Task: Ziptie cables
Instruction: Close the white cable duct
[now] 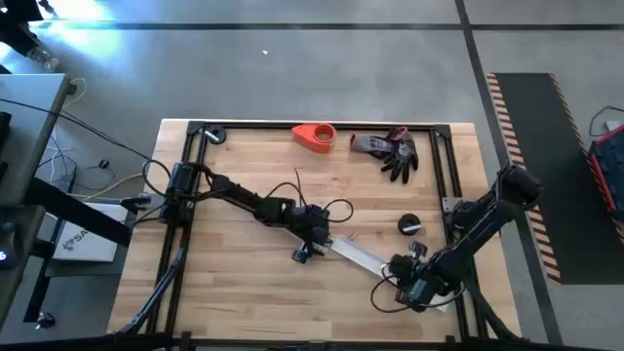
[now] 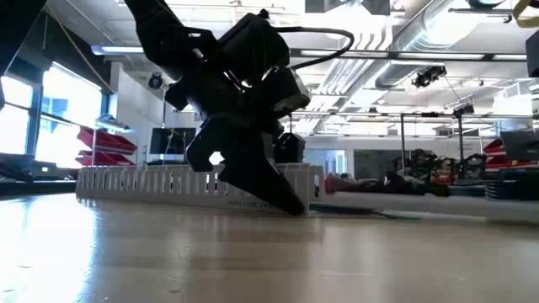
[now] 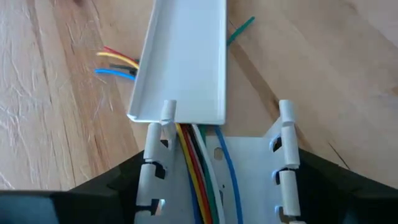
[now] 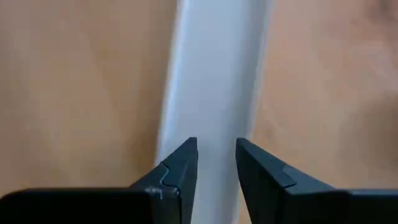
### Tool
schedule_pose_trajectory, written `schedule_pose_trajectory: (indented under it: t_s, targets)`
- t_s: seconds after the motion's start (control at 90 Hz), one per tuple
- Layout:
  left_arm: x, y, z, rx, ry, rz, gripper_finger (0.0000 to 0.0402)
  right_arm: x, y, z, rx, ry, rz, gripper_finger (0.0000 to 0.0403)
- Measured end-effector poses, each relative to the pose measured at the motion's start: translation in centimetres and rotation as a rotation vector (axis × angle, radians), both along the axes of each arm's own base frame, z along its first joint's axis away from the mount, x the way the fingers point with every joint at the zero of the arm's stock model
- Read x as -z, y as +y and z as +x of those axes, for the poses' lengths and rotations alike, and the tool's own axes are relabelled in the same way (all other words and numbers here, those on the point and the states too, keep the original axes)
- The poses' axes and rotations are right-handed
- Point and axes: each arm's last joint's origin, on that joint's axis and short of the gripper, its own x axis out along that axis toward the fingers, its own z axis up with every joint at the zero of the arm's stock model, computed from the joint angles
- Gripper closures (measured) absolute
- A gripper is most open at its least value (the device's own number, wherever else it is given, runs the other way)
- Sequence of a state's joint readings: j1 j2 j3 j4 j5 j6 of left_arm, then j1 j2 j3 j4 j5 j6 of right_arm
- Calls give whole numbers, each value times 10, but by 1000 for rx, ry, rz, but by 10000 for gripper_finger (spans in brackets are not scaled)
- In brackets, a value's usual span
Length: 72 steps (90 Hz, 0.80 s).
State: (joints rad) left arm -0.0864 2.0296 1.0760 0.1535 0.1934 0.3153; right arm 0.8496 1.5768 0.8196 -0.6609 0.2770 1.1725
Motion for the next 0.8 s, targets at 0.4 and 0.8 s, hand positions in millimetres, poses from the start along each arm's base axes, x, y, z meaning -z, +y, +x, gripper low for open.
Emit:
schedule_pose_trajectory:
  t_s: [0.4,0.8]
  targets:
    - [0,1,0,-27,-2,28,135,-2,9,15,-100,-86,112,316]
    - [-15,4,-7,0,13,113,135,27,12,19,-30,-3,57,390]
